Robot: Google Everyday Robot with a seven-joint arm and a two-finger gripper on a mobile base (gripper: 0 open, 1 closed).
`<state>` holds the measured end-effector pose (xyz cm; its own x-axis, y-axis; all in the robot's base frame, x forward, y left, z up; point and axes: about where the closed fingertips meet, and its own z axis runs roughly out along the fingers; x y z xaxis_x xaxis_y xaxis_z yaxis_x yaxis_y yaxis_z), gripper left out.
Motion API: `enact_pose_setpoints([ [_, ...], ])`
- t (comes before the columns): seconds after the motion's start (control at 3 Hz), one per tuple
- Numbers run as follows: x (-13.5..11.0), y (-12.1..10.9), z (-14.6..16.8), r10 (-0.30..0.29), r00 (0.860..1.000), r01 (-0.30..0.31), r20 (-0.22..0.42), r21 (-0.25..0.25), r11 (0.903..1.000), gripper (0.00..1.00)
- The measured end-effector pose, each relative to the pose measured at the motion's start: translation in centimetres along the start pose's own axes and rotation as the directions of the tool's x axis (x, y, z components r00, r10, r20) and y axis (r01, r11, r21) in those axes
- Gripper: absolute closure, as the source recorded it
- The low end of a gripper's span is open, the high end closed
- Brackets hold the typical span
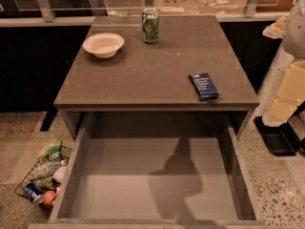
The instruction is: Place green can into top drawer
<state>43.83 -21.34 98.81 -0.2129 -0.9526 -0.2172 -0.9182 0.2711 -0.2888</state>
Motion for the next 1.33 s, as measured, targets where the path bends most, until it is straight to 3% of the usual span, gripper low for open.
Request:
enact_pose_setpoints([
  [0.33,0.0,0.0,0.0,0.0,1.0,0.0,0.0,0.0,1.0,0.0],
  [0.67,-0.1,-1.8,0.8,0.036,0.998,-0.038,0.048,0.044,0.9983,0.0],
  [1.0,0.5,-3.4,2.8,0.166,0.974,-0.18,0.155,0.08,0.9804,0.0],
  [1.33,1.0,-3.7,5.4,0.296,0.903,-0.331,0.311,0.066,0.9414,0.0],
])
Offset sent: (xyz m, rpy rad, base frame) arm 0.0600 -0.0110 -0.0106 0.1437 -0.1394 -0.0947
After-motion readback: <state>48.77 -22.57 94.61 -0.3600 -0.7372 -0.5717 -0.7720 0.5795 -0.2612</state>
